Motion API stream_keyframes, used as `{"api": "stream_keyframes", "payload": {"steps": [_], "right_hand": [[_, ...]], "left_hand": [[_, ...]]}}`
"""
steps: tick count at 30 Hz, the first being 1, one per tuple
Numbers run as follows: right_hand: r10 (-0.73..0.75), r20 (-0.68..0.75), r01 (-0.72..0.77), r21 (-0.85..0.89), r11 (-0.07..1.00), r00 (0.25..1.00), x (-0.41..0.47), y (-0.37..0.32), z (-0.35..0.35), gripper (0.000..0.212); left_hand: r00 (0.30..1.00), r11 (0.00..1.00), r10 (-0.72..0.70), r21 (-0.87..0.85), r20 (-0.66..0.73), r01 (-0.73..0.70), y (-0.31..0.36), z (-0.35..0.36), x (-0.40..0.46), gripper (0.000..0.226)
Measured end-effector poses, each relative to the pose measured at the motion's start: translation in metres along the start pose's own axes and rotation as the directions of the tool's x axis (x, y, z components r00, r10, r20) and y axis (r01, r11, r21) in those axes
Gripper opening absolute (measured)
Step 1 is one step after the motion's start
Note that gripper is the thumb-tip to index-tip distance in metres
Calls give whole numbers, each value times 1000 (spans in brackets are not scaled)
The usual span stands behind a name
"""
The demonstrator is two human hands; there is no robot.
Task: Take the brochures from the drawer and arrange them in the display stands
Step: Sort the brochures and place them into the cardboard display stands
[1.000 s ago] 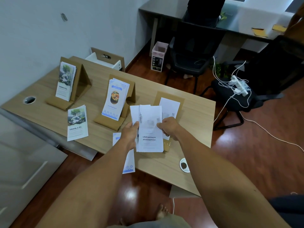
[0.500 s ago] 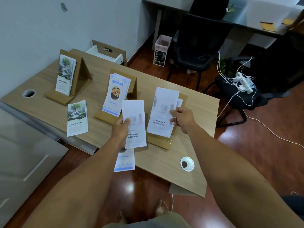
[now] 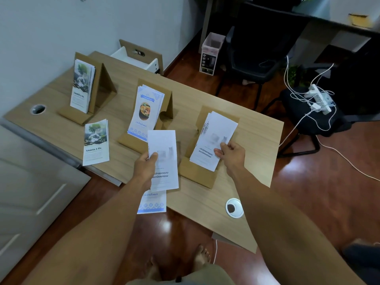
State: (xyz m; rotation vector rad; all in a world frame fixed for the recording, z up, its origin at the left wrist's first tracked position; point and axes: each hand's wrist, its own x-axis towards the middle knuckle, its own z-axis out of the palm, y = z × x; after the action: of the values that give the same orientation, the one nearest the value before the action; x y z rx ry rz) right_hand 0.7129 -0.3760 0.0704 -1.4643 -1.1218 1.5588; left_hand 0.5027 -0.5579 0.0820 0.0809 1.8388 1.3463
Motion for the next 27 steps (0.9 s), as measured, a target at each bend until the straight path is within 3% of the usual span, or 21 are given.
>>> {"api": "stream_keyframes", "payload": {"steps": [7, 14, 16, 19, 24, 26, 27], "right_hand": [[-9, 27, 10, -47, 999, 1000, 9, 6, 3, 12], [-7, -8, 4, -386, 922, 1000, 12, 3, 10, 19], [-8, 4, 9, -526, 850, 1000, 10, -2, 11, 23], [-16, 33, 35, -749, 662, 999, 8, -6, 12, 27], [-93, 95, 122, -928, 352, 991, -14, -18, 9, 31], [-186, 119, 178, -922, 344, 975, -23, -18, 15, 38], [-197, 145, 217, -884, 414, 970, -26, -15, 21, 40]], "left_hand": [[1000, 999, -20, -25, 6, 20, -5, 9, 1, 13], [999, 998, -36, -42, 20, 36, -6, 16, 5, 17], [999, 997, -47, -52, 26, 49, -5, 17, 4, 21], [998, 997, -57, -57, 35, 59, -5, 18, 6, 19], [994, 990, -74, -116, 80, 84, -4, 14, 5, 14], [992, 989, -80, -114, 101, 91, -4, 11, 3, 19], [990, 989, -83, -111, 110, 95, -4, 9, 2, 21]]}}
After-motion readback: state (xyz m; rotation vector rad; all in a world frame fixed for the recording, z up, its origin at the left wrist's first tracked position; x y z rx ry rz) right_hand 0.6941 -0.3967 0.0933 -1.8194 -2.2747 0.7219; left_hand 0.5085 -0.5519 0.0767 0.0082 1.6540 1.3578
